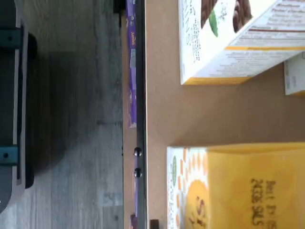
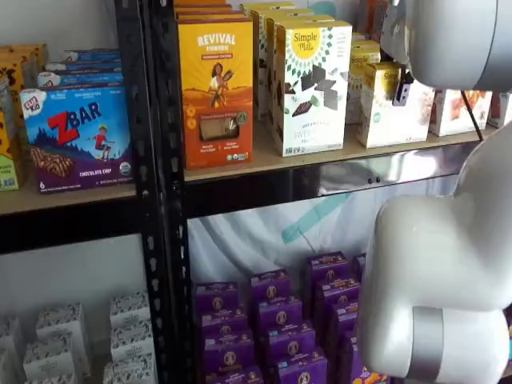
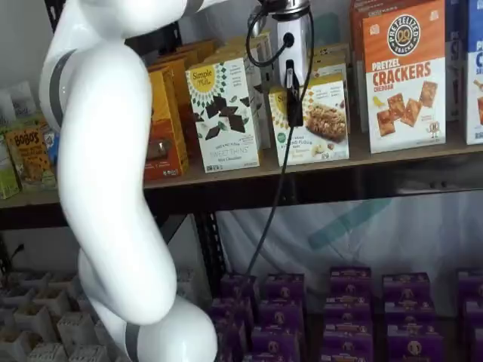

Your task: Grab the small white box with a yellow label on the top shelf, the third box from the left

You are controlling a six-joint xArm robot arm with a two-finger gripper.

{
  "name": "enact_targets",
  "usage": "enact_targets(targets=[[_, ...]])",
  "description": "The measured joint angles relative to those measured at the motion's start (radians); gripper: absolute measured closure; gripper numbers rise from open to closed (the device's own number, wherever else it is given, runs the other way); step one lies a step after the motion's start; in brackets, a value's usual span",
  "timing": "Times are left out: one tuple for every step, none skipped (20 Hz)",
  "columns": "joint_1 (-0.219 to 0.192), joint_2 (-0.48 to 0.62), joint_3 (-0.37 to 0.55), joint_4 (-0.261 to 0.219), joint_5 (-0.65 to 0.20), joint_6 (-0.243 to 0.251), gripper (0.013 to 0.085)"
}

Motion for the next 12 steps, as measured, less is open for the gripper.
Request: enact_targets(targets=[[0.0, 0.0, 0.0, 0.001, 0.0, 0.0, 0.045], [-0.001, 0.0, 0.0, -0.001, 0.001, -0.001, 0.045], [0.0, 0.001, -0.001, -0.003, 0.001, -0.001, 0.045], [-0.001, 0.001, -0.001, -0.003, 0.001, -0.001, 0.045], [-0.001, 0.001, 0.0, -0.002, 0.001, -0.002, 0.045], [-0.003, 0.001, 0.0, 0.001, 0.001, -0.003, 0.049], [-0.003, 0.001, 0.0, 0.002, 0.001, -0.003, 0.049], [-0.004, 0.001, 0.0, 0.004, 0.001, -0.004, 0.053], [-0.005, 0.001, 0.001, 0.005, 0.0, -0.004, 0.057], [-0.005, 0.0, 0.002, 0.004, -0.002, -0.005, 0.057], [-0.005, 0.0, 0.003, 0.004, -0.003, -0.005, 0.057], [-0.005, -0.001, 0.003, 0.003, -0.005, -0.006, 0.057]])
